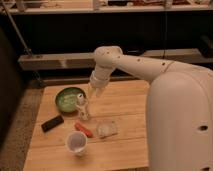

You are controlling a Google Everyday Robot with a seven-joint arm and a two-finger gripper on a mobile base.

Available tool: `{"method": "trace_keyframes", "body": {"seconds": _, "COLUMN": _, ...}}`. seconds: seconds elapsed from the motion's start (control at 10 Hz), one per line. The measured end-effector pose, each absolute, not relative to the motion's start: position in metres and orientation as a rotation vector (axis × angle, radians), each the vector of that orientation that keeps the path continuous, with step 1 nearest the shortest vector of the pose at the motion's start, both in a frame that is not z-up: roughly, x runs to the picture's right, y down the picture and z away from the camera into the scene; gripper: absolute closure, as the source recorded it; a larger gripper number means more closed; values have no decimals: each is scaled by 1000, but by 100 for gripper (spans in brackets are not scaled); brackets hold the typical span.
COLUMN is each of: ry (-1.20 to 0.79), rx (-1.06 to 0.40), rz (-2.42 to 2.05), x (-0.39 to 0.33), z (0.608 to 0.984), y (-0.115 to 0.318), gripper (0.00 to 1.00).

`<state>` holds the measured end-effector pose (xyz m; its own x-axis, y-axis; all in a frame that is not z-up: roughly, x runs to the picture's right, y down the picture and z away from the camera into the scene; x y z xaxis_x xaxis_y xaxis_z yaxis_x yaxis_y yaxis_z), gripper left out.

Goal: Knock the bottle over

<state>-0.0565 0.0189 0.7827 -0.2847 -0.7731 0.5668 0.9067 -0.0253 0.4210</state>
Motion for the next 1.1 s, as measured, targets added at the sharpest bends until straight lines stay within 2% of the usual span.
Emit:
{"method": "trace_keyframes", "body": {"seconds": 0.2, "ry": -859, "rx": -211, "rz": -1649, "x": -53, "z": 784, "y": 18, "gripper": 56}}
{"method": "trace_keyframes", "body": {"seconds": 0.4, "ry": -863, "rx": -209, "rz": -1656, "x": -58, "z": 783, "y": 19, "gripper": 39}}
{"method": "trace_keyframes", "body": {"seconds": 1.1, "ry": -861, "rx": -210, "rz": -1664, "x": -60, "z": 779, "y": 19, "gripper": 38}}
